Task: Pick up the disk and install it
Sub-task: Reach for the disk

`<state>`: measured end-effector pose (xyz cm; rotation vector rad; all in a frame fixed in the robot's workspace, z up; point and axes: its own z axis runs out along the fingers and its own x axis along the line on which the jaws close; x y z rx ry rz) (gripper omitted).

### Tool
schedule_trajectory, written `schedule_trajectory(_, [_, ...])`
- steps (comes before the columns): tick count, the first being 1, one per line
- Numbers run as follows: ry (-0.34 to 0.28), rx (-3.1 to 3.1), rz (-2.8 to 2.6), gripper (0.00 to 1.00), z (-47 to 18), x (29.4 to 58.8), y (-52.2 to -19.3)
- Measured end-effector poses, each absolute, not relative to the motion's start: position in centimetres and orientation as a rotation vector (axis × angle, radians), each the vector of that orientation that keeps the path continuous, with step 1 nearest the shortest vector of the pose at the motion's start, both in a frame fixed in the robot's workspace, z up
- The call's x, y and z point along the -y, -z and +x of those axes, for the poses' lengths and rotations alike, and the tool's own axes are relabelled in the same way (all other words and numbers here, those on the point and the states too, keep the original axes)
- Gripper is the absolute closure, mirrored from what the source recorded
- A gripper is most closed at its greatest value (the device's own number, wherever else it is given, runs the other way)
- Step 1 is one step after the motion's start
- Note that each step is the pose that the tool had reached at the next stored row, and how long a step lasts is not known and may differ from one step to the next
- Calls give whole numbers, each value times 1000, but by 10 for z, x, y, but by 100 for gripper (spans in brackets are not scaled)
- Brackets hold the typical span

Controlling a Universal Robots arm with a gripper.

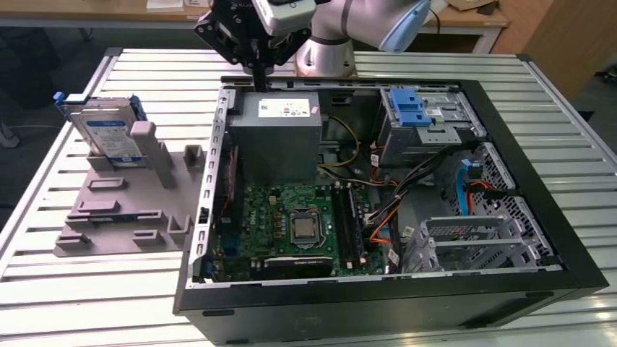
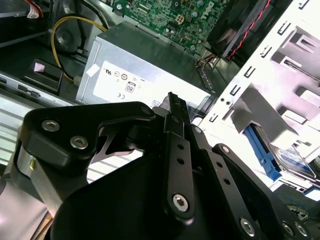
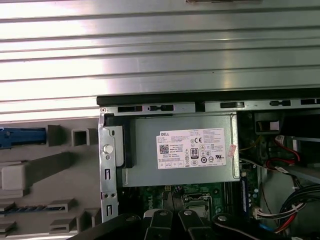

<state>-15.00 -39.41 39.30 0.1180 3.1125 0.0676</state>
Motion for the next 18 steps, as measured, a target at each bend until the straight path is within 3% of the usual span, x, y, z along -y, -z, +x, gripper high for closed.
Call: schedule_trajectory(18, [-68,-3112,118,89,-155,394,-393])
